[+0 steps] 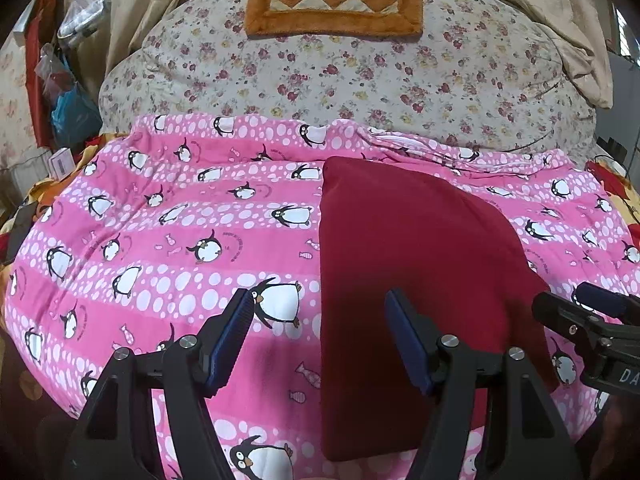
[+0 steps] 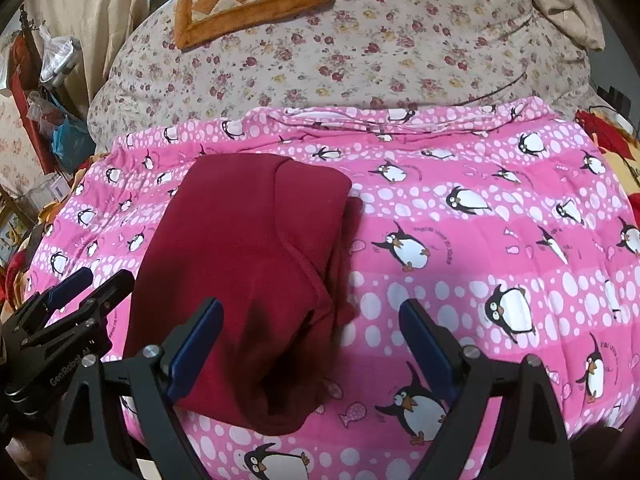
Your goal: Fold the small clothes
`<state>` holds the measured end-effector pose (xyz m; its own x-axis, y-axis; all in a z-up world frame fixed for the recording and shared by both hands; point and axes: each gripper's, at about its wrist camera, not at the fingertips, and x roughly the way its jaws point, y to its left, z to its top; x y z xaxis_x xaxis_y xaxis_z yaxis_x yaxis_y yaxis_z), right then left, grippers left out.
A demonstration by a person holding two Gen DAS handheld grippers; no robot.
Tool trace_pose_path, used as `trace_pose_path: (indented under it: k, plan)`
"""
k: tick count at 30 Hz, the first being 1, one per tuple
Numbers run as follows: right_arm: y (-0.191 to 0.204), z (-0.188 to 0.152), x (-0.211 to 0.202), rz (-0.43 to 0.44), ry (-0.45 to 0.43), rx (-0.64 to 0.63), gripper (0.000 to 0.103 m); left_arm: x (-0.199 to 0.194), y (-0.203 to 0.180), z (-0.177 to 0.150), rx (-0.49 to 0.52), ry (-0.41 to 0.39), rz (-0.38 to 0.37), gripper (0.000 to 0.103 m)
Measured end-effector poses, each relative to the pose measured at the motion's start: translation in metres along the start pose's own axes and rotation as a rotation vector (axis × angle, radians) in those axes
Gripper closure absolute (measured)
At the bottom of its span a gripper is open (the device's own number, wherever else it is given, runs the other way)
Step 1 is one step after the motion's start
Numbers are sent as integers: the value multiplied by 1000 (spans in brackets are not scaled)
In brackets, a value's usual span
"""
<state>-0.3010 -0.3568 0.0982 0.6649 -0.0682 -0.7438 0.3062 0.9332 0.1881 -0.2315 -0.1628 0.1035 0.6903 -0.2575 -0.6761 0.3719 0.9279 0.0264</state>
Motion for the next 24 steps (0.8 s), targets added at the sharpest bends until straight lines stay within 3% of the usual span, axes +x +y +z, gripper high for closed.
trace_pose_path:
  k: [24]
  plan:
    - [5, -3, 8, -10, 14, -23, 11, 5, 2, -3, -7, 14, -5, 55]
